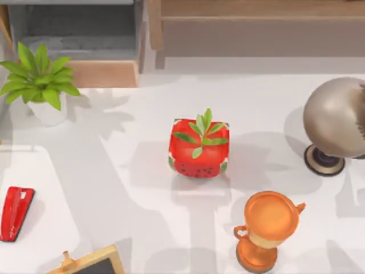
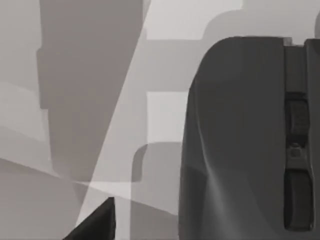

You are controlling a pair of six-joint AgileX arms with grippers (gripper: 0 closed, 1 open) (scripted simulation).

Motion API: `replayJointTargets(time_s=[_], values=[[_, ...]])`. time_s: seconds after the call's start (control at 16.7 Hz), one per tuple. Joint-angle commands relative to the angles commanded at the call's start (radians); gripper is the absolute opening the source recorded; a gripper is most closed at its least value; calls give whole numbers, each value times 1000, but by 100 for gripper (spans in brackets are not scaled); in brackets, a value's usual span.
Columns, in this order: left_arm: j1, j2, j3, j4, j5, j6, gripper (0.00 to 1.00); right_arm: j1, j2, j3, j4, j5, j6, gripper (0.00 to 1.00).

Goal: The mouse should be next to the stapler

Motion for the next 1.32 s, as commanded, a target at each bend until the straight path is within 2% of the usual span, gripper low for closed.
replayJointTargets(time_s=[0.72, 1.32], values=[[-2, 10, -40, 51, 0, 0, 100, 0, 0, 0, 0, 0, 0, 100], [-2, 10, -40, 51, 0, 0, 25, 0, 0, 0, 0, 0, 0, 100]])
